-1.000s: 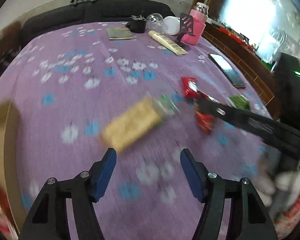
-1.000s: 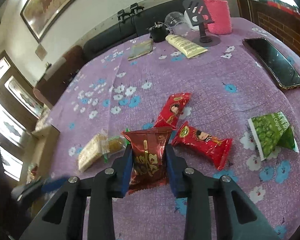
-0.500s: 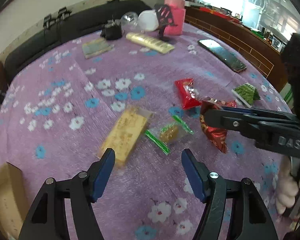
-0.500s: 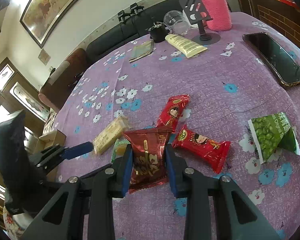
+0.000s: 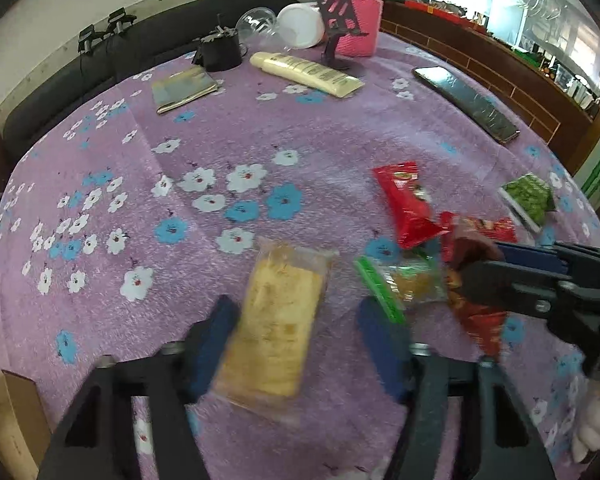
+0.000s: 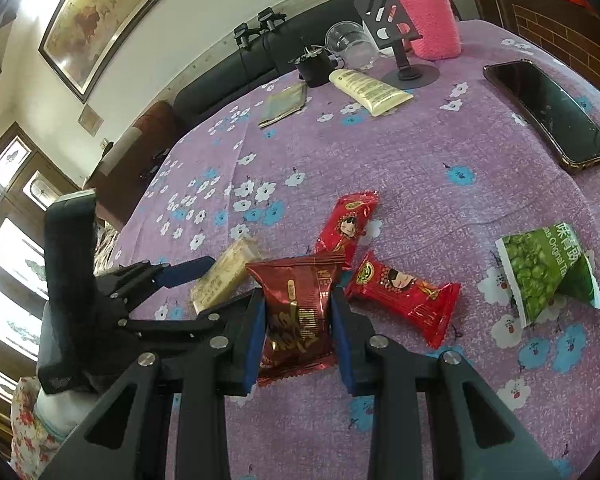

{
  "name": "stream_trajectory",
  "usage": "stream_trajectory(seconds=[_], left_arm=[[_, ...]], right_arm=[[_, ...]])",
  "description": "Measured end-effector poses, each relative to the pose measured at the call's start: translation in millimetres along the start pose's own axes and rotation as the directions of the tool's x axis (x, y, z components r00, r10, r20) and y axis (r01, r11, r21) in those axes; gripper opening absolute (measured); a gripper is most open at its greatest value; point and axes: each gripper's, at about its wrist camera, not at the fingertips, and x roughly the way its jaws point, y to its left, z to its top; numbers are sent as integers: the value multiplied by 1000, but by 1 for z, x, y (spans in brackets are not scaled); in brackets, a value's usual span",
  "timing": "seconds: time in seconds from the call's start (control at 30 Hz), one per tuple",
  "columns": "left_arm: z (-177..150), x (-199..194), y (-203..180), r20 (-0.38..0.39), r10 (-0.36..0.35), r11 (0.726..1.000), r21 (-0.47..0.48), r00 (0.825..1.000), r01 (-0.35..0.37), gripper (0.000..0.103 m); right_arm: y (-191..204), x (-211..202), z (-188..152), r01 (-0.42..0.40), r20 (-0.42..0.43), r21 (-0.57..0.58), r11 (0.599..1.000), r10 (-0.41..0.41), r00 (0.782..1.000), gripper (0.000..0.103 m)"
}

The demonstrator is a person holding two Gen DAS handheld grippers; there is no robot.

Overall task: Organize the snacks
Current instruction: 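Grasp the yellow cake bar with the left gripper, then carry the cake bar and pastry packet over the tray and open both grippers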

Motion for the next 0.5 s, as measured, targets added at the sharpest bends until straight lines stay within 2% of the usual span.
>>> stream_trajectory(seconds=[0.03, 0.1, 0.17, 0.3, 0.5], left_arm=[[-2, -3, 0, 3, -7, 1000, -11, 1000, 7, 35], [-8, -9, 1, 6, -24, 999, -45, 1000, 24, 35], [-19, -14, -1, 13, 4, 999, -53, 1000, -4, 35], [-34, -30, 0, 33, 12, 994, -109, 999, -9, 34], [-68, -88, 3, 119, 15, 981, -193, 993, 8, 35]], right_arm=[[0, 0, 0, 0, -1, -2, 1000, 0, 1000, 30], [1, 1, -1, 2, -1, -6, 1000, -2, 1000, 30], [2, 1, -1, 2, 2, -9, 1000, -2, 1000, 30], [3, -1, -2, -2, 11, -14, 1000, 2, 1000, 30], [12, -6, -6, -33, 24, -47, 998, 34, 999, 30]])
